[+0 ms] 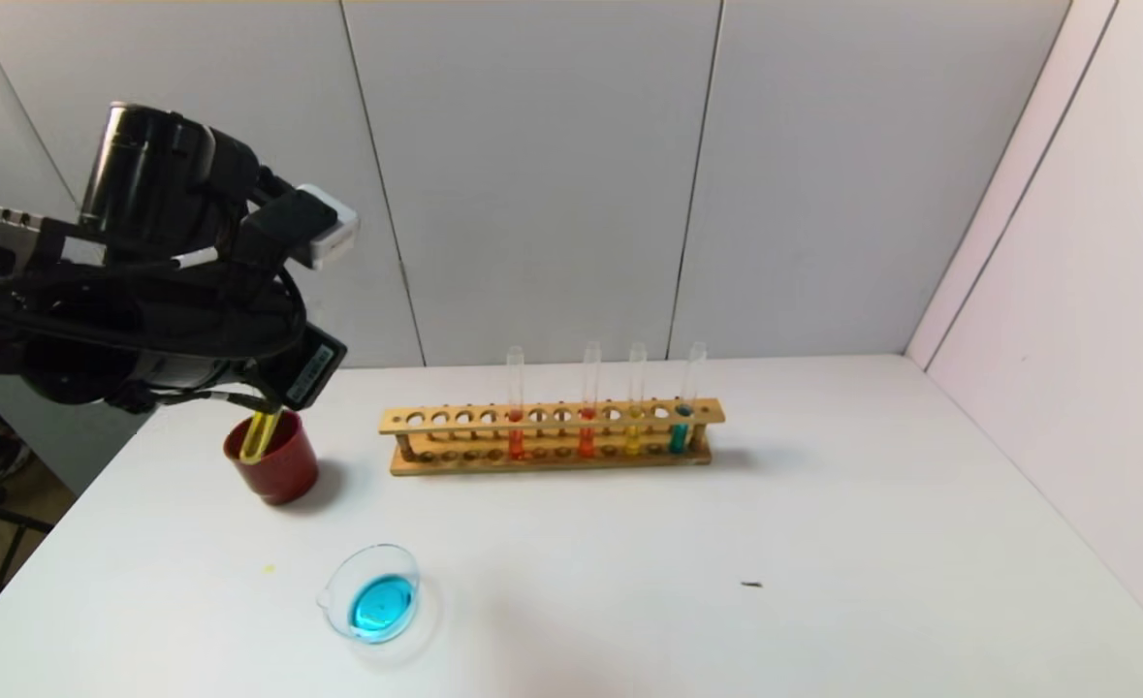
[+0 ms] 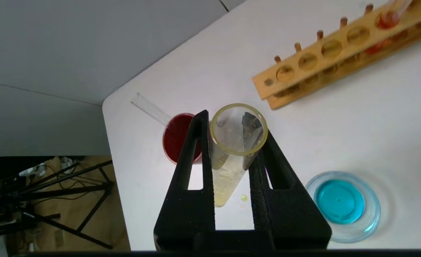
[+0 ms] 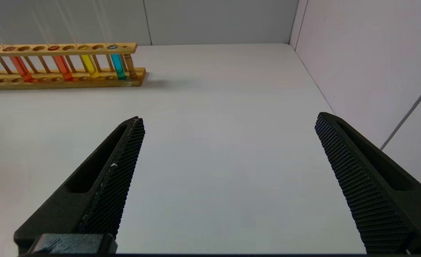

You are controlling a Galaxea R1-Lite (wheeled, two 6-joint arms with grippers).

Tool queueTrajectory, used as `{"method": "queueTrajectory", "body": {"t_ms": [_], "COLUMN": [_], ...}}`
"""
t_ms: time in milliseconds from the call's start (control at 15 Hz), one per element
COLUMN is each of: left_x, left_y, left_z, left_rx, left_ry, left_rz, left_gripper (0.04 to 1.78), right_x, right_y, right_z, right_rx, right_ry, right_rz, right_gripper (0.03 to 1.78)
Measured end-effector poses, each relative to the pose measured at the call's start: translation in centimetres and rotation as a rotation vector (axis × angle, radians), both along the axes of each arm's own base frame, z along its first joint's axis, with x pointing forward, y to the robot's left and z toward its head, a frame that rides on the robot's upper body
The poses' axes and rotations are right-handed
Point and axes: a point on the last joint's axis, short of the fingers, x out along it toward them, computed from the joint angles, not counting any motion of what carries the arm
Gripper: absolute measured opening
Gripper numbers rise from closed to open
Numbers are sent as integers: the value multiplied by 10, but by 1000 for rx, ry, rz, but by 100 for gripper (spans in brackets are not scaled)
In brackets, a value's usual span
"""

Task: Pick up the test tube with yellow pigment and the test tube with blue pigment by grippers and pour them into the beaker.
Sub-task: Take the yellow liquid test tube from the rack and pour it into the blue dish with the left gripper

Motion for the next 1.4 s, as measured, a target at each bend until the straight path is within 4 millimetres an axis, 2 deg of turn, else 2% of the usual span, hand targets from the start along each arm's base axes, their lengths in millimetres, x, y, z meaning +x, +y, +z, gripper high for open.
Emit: {"method": "queueTrajectory", "body": {"t_ms": [400,667,1000,1400], "left_x": [-12,-9,-7,-21], "left_y": [7,4,-1,-5], "left_z": [-50,-79,-99,-119], "left_rx": [164,214,293,432], "left_ry": [177,280,368,550], "left_rz": [-83,-109,-153,-205], "left_gripper": [32,32,32,32], "right_x": [0,0,0,0], "right_y": [0,0,0,0], "right_z": [0,0,0,0], "right_rx": [0,0,0,0], "right_ry": [0,0,0,0], "right_rz": [0,0,0,0], "right_gripper": [174,174,174,174]}}
